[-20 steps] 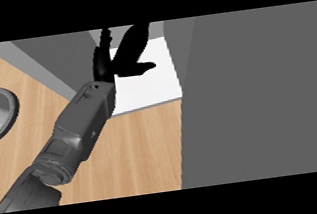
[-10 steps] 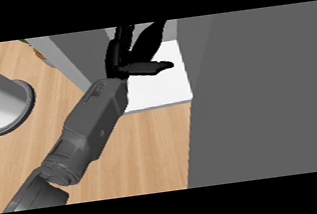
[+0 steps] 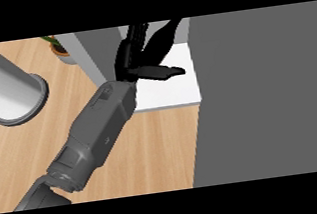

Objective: Pick up the wine, place it into the cabinet and close the cabinet

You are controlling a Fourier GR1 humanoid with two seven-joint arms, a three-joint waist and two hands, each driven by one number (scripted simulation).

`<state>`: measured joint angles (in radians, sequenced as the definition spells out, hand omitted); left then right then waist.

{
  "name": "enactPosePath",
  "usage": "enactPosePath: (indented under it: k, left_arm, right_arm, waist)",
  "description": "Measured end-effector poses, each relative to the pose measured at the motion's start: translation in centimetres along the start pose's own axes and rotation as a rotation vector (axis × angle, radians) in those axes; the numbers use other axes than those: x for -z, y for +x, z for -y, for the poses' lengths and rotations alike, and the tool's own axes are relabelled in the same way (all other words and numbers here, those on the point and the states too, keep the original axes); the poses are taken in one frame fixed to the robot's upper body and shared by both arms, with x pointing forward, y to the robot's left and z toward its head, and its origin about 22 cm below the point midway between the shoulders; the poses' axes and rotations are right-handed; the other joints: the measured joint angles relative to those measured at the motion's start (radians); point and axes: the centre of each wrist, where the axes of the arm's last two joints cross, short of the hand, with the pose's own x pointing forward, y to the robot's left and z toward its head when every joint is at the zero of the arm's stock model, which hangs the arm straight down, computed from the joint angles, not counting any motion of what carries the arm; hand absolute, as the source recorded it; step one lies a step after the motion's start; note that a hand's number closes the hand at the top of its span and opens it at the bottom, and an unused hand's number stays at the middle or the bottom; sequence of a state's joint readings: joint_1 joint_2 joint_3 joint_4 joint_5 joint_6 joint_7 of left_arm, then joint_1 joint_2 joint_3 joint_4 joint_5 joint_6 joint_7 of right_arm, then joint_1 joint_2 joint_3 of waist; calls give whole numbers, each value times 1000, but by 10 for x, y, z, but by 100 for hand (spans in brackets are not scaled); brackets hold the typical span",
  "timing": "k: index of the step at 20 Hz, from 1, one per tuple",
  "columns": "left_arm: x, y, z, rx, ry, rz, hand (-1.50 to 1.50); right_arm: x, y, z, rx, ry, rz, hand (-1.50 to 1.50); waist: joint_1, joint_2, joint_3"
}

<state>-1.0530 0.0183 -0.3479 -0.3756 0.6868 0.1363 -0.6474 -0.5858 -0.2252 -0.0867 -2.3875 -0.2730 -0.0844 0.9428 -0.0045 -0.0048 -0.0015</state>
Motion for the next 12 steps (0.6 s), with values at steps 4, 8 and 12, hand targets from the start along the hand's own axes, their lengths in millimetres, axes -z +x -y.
enactPosePath:
  k: [4,8,12]
  left_arm:
    - [-4,10,21,-2,-53,13,-150]
    - [-14,24,45,-13,-101,25,-150]
    - [-38,36,67,-39,-100,13,-150]
  right_arm:
    - [0,-2,1,-11,-15,0,-150]
    - [-2,-1,1,-19,-24,-7,-150]
    - [0,1,-2,-23,-13,1,-150]
  waist:
    - [15,-6,1]
    - [23,-11,1]
    - [23,-10,2]
